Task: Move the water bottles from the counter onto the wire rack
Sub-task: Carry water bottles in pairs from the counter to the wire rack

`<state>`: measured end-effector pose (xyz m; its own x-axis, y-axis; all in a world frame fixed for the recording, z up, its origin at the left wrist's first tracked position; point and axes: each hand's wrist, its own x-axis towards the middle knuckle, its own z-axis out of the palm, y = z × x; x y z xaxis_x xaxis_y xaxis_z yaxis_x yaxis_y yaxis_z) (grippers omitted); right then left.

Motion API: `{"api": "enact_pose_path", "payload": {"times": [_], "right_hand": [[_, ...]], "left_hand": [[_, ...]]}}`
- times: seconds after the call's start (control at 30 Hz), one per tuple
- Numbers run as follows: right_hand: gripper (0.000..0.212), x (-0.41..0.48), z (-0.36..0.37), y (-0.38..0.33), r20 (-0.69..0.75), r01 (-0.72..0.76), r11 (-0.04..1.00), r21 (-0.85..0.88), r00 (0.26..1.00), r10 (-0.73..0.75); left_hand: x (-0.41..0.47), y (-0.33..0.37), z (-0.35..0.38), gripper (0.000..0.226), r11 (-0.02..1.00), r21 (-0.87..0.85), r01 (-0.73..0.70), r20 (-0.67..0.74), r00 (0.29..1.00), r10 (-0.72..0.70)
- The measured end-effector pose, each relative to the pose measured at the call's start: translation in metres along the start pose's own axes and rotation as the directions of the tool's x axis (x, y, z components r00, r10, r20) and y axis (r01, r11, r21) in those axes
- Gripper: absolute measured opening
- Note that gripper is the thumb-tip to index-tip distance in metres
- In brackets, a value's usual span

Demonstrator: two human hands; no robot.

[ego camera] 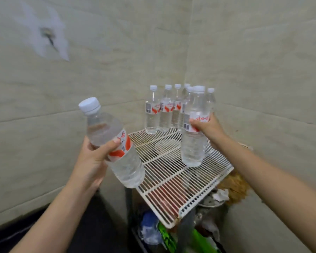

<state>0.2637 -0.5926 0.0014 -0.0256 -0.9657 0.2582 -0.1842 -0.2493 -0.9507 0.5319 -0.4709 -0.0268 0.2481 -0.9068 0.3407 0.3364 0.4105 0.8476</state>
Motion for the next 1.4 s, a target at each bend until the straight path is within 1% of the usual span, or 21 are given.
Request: {"api": "enact_pose_path", "payload": {"times": [0.07, 0.1, 0.2, 0.23, 0.3, 0.4, 0.5, 0.53, 0.6, 0.7, 0.8, 0.83, 0.93, 1.0, 1.07, 1.13, 1.17, 1.2, 1.27, 1.4], "right_hand": [[0.078, 0.044, 0.011, 0.014, 0.014, -0.015, 0.999, -0.029, 1.000, 0.015], [0.082, 0.062, 0.015, 0.019, 0.022, -0.022, 0.999, -0.026, 1.000, 0.022], [0.071, 0.114, 0.023, 0.036, 0.103, -0.031, 0.999, 0.021, 0.994, 0.029], [0.069, 0.128, 0.026, 0.042, 0.134, -0.040, 0.998, 0.039, 0.990, 0.034], [0.068, 0.155, 0.035, 0.051, 0.166, -0.029, 0.999, 0.032, 0.986, 0.023], [0.073, 0.182, 0.047, 0.061, 0.197, 0.041, 0.999, -0.016, 0.980, -0.037], [0.078, 0.193, 0.049, 0.069, 0.195, 0.071, 0.997, -0.006, 0.978, -0.069], [0.078, 0.195, 0.048, 0.070, 0.195, 0.064, 0.998, 0.013, 0.979, -0.066], [0.075, 0.198, 0.047, 0.072, 0.201, 0.062, 0.997, 0.044, 0.977, -0.070], [0.073, 0.195, 0.044, 0.071, 0.216, 0.072, 0.992, 0.099, 0.972, -0.092], [0.074, 0.193, 0.039, 0.068, 0.230, 0.073, 0.993, 0.089, 0.969, -0.092], [0.073, 0.192, 0.039, 0.067, 0.223, 0.070, 0.993, 0.094, 0.971, -0.090], [0.069, 0.191, 0.036, 0.066, 0.195, 0.066, 0.992, 0.111, 0.977, -0.087], [0.072, 0.189, 0.035, 0.066, 0.181, 0.063, 0.991, 0.118, 0.980, -0.083], [0.079, 0.185, 0.035, 0.066, 0.201, 0.055, 0.995, 0.078, 0.977, -0.069], [0.088, 0.178, 0.036, 0.064, 0.275, 0.065, 0.998, -0.016, 0.960, -0.058], [0.089, 0.175, 0.035, 0.063, 0.312, 0.092, 0.993, -0.074, 0.948, -0.064], [0.087, 0.172, 0.033, 0.064, 0.337, 0.127, 0.983, -0.130, 0.938, -0.077], [0.084, 0.169, 0.029, 0.066, 0.341, 0.181, 0.962, -0.204, 0.934, -0.103], [0.080, 0.160, 0.021, 0.076, 0.409, 0.244, 0.934, -0.260, 0.904, -0.122]], "left_hand": [[0.013, -0.010, 0.006, 0.078, 0.999, 0.038, -0.011, -0.059, 0.998, 0.014], [0.020, -0.014, 0.011, 0.078, 0.998, 0.061, -0.011, -0.085, 0.996, 0.016], [0.043, -0.029, 0.034, 0.103, 0.986, 0.168, 0.016, -0.169, 0.985, 0.013], [0.052, -0.033, 0.043, 0.102, 0.979, 0.202, 0.024, -0.199, 0.980, 0.017], [0.069, -0.042, 0.060, 0.089, 0.971, 0.236, 0.039, -0.240, 0.971, 0.019], [0.090, -0.055, 0.082, 0.081, 0.962, 0.269, 0.037, -0.277, 0.960, 0.040], [0.108, -0.068, 0.099, 0.074, 0.949, 0.311, 0.053, -0.313, 0.948, 0.050], [0.114, -0.073, 0.103, 0.072, 0.947, 0.317, 0.058, -0.325, 0.944, 0.051], [0.124, -0.086, 0.113, 0.075, 0.942, 0.325, 0.085, -0.340, 0.940, 0.033], [0.134, -0.106, 0.128, 0.068, 0.927, 0.355, 0.120, -0.373, 0.928, 0.023], [0.144, -0.121, 0.137, 0.074, 0.915, 0.376, 0.148, -0.402, 0.915, 0.018], [0.148, -0.124, 0.138, 0.073, 0.907, 0.392, 0.157, -0.402, 0.916, 0.015], [0.161, -0.133, 0.143, 0.056, 0.880, 0.437, 0.187, -0.389, 0.921, -0.003], [0.172, -0.141, 0.145, 0.056, 0.873, 0.451, 0.187, -0.392, 0.920, 0.006], [0.183, -0.148, 0.149, 0.058, 0.873, 0.451, 0.187, -0.398, 0.917, 0.010], [0.193, -0.154, 0.153, 0.058, 0.872, 0.451, 0.192, -0.394, 0.919, 0.001], [0.198, -0.156, 0.154, 0.058, 0.874, 0.448, 0.190, -0.385, 0.923, -0.003], [0.202, -0.158, 0.154, 0.059, 0.876, 0.445, 0.188, -0.377, 0.926, -0.008], [0.209, -0.159, 0.153, 0.060, 0.880, 0.436, 0.187, -0.358, 0.933, -0.021], [0.211, -0.159, 0.152, 0.064, 0.863, 0.466, 0.194, -0.300, 0.952, -0.051]]}}
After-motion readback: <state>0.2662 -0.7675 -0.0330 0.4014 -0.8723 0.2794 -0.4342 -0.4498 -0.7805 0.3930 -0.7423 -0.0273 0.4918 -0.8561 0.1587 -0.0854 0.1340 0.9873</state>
